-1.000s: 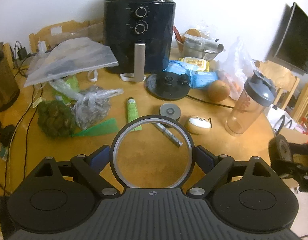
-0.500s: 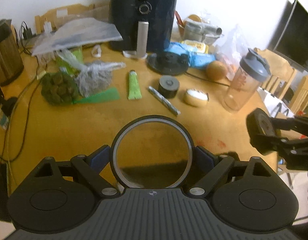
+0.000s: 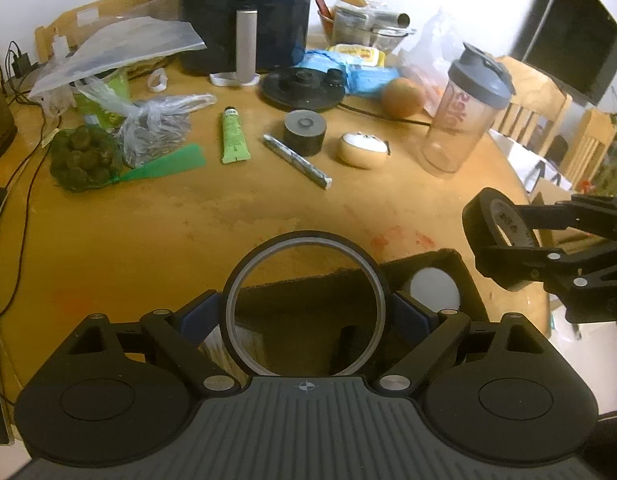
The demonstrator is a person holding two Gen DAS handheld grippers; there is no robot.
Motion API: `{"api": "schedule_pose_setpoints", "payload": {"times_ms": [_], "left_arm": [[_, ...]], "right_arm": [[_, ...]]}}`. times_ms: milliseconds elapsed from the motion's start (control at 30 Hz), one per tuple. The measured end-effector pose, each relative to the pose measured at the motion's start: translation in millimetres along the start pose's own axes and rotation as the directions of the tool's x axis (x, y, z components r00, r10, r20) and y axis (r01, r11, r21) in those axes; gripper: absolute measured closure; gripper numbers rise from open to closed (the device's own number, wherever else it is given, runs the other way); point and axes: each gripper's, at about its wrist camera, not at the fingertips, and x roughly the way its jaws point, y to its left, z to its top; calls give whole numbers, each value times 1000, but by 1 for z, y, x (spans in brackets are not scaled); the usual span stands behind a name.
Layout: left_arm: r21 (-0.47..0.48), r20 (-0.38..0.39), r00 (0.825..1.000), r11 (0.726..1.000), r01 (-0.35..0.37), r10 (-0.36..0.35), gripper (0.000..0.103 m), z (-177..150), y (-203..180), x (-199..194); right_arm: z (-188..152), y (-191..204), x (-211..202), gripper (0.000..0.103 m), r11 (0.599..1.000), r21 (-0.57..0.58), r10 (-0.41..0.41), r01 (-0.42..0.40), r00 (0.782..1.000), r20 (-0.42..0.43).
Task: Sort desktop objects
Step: 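Drop the tape ring into the box with the left tool while the right tool carries the tape roll over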
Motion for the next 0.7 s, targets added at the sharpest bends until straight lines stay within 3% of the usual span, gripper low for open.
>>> {"api": "schedule_pose_setpoints", "payload": {"times_ms": [67,300,700], "left_arm": [[9,0,1000,1000,-5,5,5,0,-2,0],[9,-13,999,999,-49,49,4,0,-4,0],[-67,-61,989,988,-137,133,0,-1,10,-3]], "right_arm": [[-2,0,-1,28,1000,0,-2,2,1000,-4],[-4,-1,1,28,1000,11,-6,6,1000,-15],[-4,2,6,28,1000,-3,16,-16,999,-32]]}}
